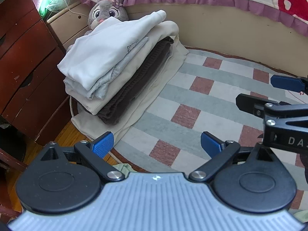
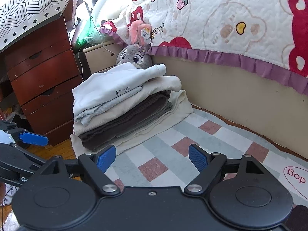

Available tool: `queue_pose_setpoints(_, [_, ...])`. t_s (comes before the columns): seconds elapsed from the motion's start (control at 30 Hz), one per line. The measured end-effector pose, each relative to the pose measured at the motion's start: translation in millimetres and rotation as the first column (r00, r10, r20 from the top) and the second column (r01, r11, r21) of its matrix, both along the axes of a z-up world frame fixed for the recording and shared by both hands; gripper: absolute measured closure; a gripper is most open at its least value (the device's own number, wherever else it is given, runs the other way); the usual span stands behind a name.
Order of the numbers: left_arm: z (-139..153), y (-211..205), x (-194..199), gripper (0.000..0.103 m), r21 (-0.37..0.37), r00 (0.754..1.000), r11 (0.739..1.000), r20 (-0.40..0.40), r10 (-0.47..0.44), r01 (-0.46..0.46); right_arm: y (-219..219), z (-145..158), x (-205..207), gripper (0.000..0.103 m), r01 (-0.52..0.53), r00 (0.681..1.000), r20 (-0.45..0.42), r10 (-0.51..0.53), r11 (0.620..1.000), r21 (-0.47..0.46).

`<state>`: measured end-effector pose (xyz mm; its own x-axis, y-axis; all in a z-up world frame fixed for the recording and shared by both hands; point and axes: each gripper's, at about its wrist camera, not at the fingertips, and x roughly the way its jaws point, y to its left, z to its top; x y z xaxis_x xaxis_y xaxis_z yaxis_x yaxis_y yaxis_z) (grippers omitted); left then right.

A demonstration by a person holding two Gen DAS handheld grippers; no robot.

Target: Fold clothes

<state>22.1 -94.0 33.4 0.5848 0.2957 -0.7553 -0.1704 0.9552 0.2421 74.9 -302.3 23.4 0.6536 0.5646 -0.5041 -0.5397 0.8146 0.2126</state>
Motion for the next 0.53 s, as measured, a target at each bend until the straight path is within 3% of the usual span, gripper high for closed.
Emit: queue_pose_setpoints(0.53, [-2.5, -0.5, -0.4, 0.005, 0.029, 1.000, 1.000, 0.006, -0.009, 0.009, 10.1, -2.1, 0.5, 0.017, 0.004, 0.999, -0.035, -0.004, 1.000, -0.017])
